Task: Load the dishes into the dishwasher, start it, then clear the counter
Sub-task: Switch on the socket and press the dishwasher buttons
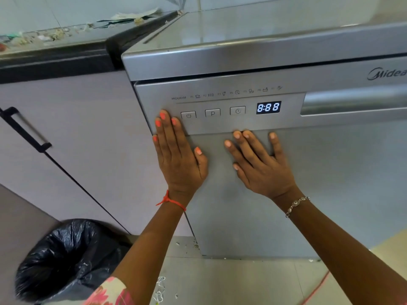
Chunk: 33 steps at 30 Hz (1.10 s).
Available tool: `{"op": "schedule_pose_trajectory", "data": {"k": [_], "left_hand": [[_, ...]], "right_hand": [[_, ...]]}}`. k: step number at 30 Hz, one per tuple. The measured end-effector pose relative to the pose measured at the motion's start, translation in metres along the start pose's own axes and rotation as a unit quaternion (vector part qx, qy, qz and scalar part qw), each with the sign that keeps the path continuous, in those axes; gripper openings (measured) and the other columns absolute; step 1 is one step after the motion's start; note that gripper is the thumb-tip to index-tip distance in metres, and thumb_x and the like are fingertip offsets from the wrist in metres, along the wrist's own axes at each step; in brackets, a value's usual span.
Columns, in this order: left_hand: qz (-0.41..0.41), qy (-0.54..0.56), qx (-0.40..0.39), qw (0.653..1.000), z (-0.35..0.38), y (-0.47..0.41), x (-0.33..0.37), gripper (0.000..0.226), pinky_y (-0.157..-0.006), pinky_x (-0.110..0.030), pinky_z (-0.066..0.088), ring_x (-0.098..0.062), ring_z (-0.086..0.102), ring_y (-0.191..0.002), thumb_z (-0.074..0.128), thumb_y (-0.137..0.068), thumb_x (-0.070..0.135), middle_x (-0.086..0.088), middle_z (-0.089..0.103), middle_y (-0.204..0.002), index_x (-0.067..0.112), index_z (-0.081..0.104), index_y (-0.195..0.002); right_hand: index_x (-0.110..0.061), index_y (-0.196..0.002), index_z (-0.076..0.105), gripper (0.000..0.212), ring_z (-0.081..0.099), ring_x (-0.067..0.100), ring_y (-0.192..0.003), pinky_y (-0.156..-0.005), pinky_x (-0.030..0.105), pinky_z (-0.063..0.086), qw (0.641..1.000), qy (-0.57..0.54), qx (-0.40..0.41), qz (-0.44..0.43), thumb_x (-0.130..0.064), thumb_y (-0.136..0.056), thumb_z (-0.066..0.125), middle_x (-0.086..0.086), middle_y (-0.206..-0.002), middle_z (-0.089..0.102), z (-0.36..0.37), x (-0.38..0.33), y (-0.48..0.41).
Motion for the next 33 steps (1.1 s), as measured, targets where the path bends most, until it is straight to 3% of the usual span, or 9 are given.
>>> {"op": "schedule_pose_trajectory", "data": {"k": [8, 15, 21, 24, 27, 30, 33], "left_hand": [[-0.002, -0.006, -0.001, 1.0, 0.001, 0.001, -0.001, 0.076, -0.121, -0.031, 0.0, -0.01, -0.011, -0.146, 0.03, -0.087, 0.024, 0.011, -0.02, -0.156, 0.019, -0.014, -0.148], [-0.008, -0.01, -0.014, 1.0, 0.002, 0.001, -0.002, 0.078, -0.121, -0.031, -0.001, -0.01, -0.01, -0.146, 0.032, -0.085, 0.024, 0.01, -0.019, -0.157, 0.019, -0.013, -0.149], [-0.027, -0.013, -0.058, 0.998, 0.001, 0.001, -0.003, 0.068, -0.12, -0.03, -0.003, -0.011, -0.012, -0.146, 0.025, -0.095, 0.032, 0.008, -0.02, -0.157, 0.018, -0.015, -0.149], [-0.04, -0.016, -0.119, 0.992, 0.001, 0.005, -0.002, 0.064, -0.12, -0.03, -0.005, -0.014, -0.014, -0.146, 0.019, -0.099, 0.036, 0.004, -0.023, -0.156, 0.015, -0.017, -0.148], [-0.06, -0.04, -0.198, 0.977, -0.005, 0.006, 0.0, 0.066, -0.121, -0.032, -0.006, -0.018, -0.017, -0.146, 0.021, -0.101, 0.034, -0.006, -0.022, -0.157, 0.009, -0.018, -0.147], [-0.076, -0.063, -0.305, 0.947, -0.019, 0.007, 0.009, 0.074, -0.121, -0.036, 0.0, -0.023, -0.017, -0.145, 0.031, -0.098, 0.031, -0.018, -0.01, -0.156, 0.004, -0.018, -0.146], [-0.097, -0.035, -0.401, 0.91, -0.045, -0.005, 0.02, 0.066, -0.121, -0.039, 0.003, -0.025, -0.011, -0.147, 0.032, -0.096, 0.021, -0.013, -0.011, -0.158, 0.005, -0.005, -0.149]], "right_hand": [[-0.011, -0.148, 0.021, 0.058, 0.012, 0.023, -0.146, -0.119, 0.047, 0.005, 1.0, 0.012, 0.006, 0.003, -0.033, -0.095, 0.03, 0.01, -0.15, 0.022, 0.001, -0.001, 0.001], [-0.011, -0.149, 0.017, 0.061, 0.015, 0.024, -0.144, -0.118, 0.047, 0.005, 1.0, 0.015, 0.004, -0.006, -0.034, -0.094, 0.032, 0.009, -0.148, 0.022, 0.002, -0.001, 0.004], [-0.011, -0.15, 0.008, 0.061, 0.004, 0.025, -0.146, -0.118, 0.047, -0.001, 0.999, -0.005, -0.047, -0.006, -0.033, -0.097, 0.029, 0.006, -0.145, 0.026, 0.003, -0.001, 0.006], [-0.012, -0.15, 0.003, 0.064, 0.001, 0.025, -0.146, -0.118, 0.046, -0.002, 0.994, -0.02, -0.112, -0.002, -0.035, -0.097, 0.032, 0.004, -0.145, 0.027, -0.002, 0.001, 0.006], [-0.014, -0.149, 0.009, 0.069, 0.014, 0.023, -0.143, -0.117, 0.046, 0.001, 0.974, -0.088, -0.206, 0.019, -0.034, -0.091, 0.041, 0.003, -0.15, 0.026, -0.014, 0.003, 0.001], [-0.015, -0.149, 0.018, 0.075, 0.022, 0.023, -0.143, -0.117, 0.046, 0.007, 0.923, -0.195, -0.324, 0.065, -0.035, -0.084, 0.05, 0.005, -0.154, 0.023, -0.031, 0.005, -0.008], [-0.008, -0.143, 0.037, 0.084, 0.035, 0.024, -0.138, -0.115, 0.045, 0.025, 0.85, -0.263, -0.449, 0.087, -0.04, -0.072, 0.069, 0.009, -0.149, 0.036, -0.053, 0.013, -0.019]]}}
Point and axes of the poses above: each hand's wrist, its own y-axis away from the middle knuckle, its own z-axis out of the palm, x = y × z, the point moved 8 cm from there along -y, towards the middle knuckle
